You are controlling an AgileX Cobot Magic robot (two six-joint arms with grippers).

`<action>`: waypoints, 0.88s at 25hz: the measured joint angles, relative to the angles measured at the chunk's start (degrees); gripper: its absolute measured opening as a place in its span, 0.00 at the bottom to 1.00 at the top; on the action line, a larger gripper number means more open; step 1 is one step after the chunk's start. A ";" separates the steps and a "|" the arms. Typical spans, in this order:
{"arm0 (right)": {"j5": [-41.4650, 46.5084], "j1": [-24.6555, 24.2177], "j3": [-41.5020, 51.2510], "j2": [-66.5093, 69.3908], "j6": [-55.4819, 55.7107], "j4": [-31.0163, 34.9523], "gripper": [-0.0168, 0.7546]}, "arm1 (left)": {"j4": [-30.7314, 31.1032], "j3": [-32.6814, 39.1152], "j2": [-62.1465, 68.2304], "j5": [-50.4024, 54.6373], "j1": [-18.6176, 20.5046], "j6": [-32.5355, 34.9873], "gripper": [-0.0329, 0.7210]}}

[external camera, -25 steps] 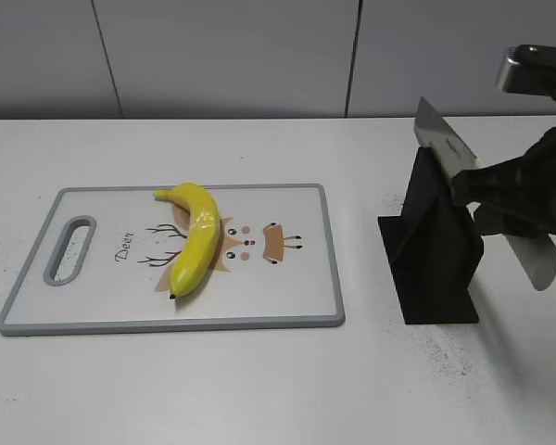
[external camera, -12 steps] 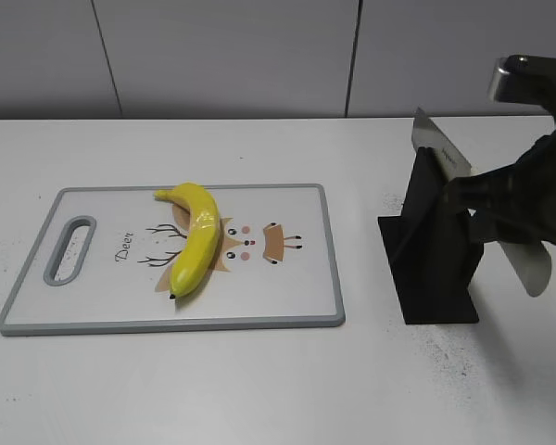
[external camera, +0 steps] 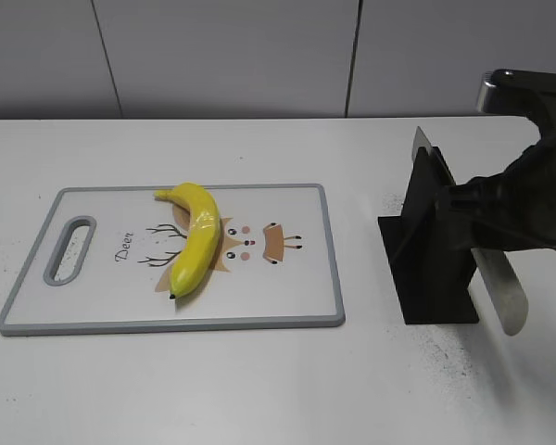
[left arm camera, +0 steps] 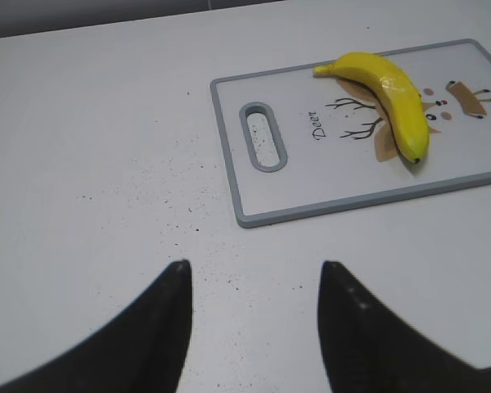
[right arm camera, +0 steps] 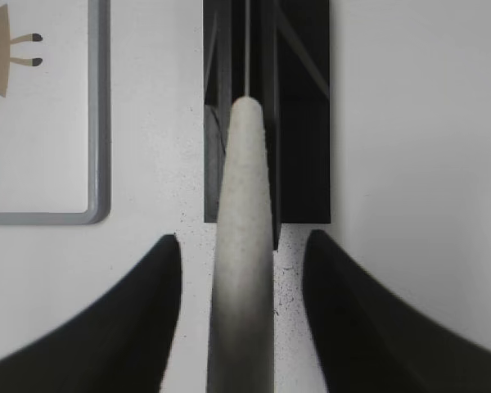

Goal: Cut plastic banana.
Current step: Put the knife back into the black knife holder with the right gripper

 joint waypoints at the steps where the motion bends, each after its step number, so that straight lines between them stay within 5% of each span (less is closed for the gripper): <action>1: -0.14 0.00 0.00 0.00 0.00 0.00 0.52 | 0.00 0.00 0.00 0.00 0.00 0.00 0.68; 6: -0.31 0.00 -0.09 0.00 0.00 0.00 0.74 | 0.00 0.00 0.00 0.00 0.00 0.05 0.68; 22: 5.14 0.00 -13.72 -16.62 -26.96 3.10 0.76 | 0.00 0.00 0.00 0.00 0.00 -0.01 0.68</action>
